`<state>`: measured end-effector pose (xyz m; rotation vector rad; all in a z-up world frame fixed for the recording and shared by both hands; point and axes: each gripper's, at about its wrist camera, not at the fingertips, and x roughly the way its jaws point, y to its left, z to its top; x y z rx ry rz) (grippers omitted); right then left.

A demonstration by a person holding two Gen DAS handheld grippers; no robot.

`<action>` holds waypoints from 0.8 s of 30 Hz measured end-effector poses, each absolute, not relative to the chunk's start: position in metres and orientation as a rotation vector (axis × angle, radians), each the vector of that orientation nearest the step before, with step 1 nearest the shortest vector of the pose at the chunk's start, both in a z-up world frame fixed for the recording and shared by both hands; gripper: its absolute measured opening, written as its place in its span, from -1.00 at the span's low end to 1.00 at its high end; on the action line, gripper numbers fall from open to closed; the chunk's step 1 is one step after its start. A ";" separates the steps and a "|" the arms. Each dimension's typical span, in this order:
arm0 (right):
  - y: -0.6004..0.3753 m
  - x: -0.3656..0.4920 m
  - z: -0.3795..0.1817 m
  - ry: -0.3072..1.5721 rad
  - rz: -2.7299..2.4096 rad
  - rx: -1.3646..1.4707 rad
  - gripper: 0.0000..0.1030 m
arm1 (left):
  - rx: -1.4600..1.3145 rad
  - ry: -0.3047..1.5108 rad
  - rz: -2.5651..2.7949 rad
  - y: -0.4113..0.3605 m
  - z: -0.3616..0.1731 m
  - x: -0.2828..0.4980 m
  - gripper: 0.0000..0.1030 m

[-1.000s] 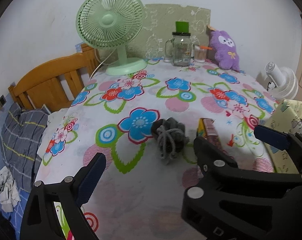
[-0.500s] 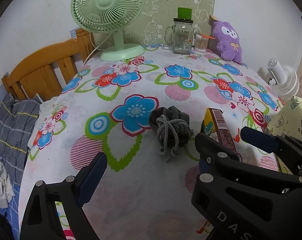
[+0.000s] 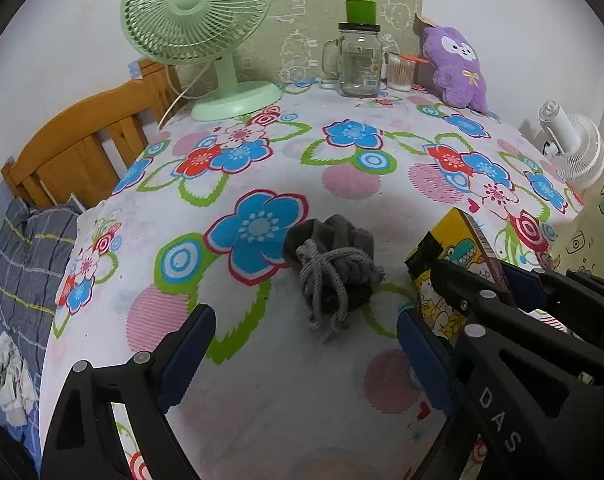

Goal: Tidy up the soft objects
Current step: 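Reach and grasp the brown juice carton with the right tool, then grasp the grey drawstring pouch with the left tool while the right holds the carton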

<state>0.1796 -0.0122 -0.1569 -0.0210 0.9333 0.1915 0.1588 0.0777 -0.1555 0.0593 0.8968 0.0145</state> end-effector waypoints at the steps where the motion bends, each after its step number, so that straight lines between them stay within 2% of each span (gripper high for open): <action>1: -0.015 0.180 -0.156 0.930 0.187 -0.017 -0.54 | 0.068 0.896 0.010 0.075 -0.155 0.161 0.80; 6: -0.027 0.183 -0.153 0.917 0.156 -0.001 -0.54 | 0.113 0.893 -0.007 0.063 -0.154 0.170 0.72; 12: -0.038 0.186 -0.154 0.923 0.130 0.017 -0.54 | 0.128 0.917 -0.024 0.055 -0.159 0.182 0.29; 14: -0.039 0.187 -0.155 0.928 0.127 0.021 -0.54 | 0.122 0.927 -0.040 0.055 -0.161 0.184 0.03; 16: -0.039 0.188 -0.156 0.933 0.124 0.022 -0.54 | 0.121 0.926 -0.033 0.056 -0.162 0.185 -0.06; 24: -0.037 0.188 -0.157 0.933 0.133 0.018 -0.54 | 0.113 0.916 -0.047 0.057 -0.159 0.179 -0.17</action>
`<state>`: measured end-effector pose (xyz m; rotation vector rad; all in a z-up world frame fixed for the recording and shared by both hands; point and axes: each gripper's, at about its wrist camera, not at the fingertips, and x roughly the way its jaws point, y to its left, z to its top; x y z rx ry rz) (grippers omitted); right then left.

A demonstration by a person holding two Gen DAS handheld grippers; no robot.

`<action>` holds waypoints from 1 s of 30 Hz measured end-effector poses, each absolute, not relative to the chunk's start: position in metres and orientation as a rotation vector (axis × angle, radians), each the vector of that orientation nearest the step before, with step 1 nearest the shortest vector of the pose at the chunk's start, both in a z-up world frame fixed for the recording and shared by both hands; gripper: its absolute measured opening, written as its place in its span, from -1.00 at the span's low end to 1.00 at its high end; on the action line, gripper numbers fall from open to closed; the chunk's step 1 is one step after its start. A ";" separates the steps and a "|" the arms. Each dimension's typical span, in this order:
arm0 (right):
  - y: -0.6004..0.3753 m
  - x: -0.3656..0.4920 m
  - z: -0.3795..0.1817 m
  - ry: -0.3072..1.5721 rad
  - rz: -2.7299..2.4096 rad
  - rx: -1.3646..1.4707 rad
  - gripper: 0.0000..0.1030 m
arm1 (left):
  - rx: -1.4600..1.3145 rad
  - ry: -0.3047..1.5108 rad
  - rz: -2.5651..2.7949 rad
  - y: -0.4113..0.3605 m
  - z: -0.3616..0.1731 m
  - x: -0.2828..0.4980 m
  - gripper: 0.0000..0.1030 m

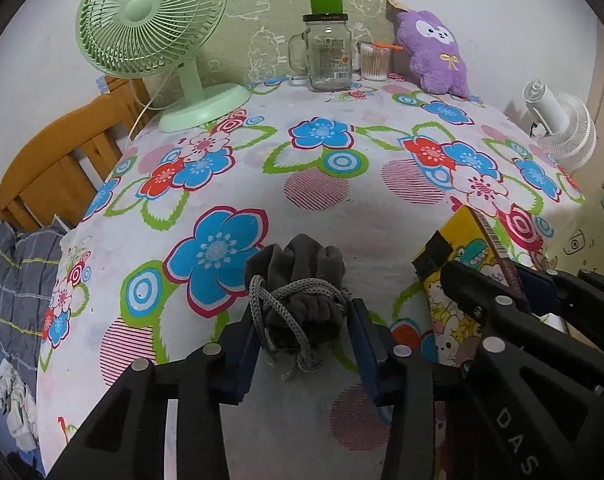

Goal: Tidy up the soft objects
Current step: 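Grasp the grey drawstring pouch with the left tool while the right holds the carton, then carry the grey pouch and juice carton toward the gift box with both tools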

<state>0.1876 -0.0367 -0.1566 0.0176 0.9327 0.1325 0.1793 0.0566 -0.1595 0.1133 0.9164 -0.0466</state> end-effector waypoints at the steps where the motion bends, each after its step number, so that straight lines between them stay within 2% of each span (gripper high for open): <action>1: -0.037 0.187 -0.156 0.932 0.133 0.017 -0.54 | 0.112 0.913 -0.049 0.056 -0.158 0.178 -0.18; 30: -0.054 0.132 -0.114 0.825 0.156 0.012 -0.54 | 0.059 0.810 -0.038 0.038 -0.115 0.120 -0.19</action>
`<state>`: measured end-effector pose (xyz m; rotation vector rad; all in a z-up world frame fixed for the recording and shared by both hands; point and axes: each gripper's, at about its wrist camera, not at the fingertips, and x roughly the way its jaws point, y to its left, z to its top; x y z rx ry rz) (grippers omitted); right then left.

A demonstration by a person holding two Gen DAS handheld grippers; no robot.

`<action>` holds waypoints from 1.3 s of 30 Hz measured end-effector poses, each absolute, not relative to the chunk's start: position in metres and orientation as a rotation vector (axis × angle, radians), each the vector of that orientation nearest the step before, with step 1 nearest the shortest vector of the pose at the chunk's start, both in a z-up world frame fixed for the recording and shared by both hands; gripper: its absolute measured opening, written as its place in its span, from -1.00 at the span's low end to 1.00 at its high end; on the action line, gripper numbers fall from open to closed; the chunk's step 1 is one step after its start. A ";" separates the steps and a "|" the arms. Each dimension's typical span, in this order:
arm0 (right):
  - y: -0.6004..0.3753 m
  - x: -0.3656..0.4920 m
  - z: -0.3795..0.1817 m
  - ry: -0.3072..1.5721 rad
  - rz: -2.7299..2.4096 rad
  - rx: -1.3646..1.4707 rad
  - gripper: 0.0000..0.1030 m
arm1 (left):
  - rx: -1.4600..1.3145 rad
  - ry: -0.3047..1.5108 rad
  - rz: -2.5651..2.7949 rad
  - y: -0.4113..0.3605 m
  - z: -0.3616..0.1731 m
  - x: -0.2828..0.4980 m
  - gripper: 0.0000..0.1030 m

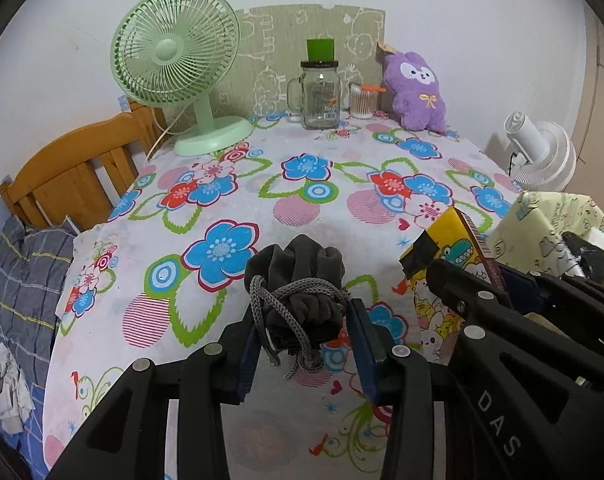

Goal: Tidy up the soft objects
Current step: 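Carry the grey pouch and juice carton toward the gift box with both tools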

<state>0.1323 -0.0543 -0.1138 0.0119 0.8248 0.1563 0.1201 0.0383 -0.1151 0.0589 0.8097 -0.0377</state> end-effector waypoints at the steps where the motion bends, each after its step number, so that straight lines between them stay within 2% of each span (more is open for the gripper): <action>1: -0.055 0.131 -0.112 0.820 0.157 0.012 -0.54 | 0.057 0.804 -0.038 0.037 -0.113 0.118 -0.19; 39: -0.104 0.064 -0.020 0.614 0.175 0.018 -0.54 | 0.054 0.604 -0.037 -0.008 -0.028 0.053 -0.19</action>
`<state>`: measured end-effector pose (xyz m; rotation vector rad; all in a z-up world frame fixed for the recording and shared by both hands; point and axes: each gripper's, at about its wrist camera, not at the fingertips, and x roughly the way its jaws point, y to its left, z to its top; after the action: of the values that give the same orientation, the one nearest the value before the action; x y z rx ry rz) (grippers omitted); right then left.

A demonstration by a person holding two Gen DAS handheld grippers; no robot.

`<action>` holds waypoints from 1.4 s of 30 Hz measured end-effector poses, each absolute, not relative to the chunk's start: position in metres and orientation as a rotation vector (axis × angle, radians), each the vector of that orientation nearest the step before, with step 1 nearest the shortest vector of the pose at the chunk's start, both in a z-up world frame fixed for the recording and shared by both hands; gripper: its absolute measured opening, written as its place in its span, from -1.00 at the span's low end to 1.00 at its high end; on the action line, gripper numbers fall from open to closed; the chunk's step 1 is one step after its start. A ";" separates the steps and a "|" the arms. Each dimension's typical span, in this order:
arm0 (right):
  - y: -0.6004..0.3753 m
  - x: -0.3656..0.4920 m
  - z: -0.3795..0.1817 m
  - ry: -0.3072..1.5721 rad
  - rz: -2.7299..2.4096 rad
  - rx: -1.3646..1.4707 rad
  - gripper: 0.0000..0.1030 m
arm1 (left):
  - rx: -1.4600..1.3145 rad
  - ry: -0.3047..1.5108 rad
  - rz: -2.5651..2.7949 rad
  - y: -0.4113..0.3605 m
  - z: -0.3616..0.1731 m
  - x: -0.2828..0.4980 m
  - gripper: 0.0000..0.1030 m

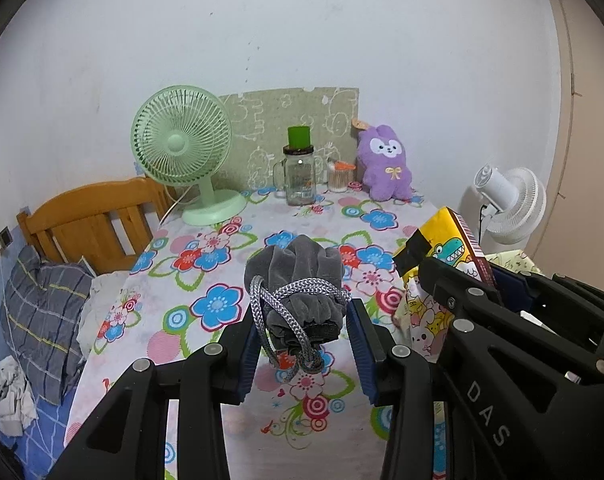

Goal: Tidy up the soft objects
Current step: 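Carry the grey pouch and juice carton toward the gift box with both tools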

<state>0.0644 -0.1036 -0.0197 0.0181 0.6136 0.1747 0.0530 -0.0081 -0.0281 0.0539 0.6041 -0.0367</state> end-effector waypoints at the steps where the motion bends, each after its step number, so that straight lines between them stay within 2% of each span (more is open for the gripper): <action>1: -0.106 0.063 -0.018 0.610 0.172 0.019 -0.54 | 0.052 0.601 -0.040 -0.010 -0.027 0.052 -0.19; 22: -0.159 0.053 -0.006 0.562 0.092 0.029 -0.54 | 0.051 0.571 -0.140 -0.063 -0.022 0.056 -0.19; 42: -0.218 0.069 -0.028 0.608 0.002 0.060 -0.54 | 0.080 0.619 -0.230 -0.120 -0.045 0.077 -0.18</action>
<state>0.0695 -0.2178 -0.0280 0.0595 0.6077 0.0022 0.0775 -0.1197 -0.0451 0.0802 0.6190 -0.2300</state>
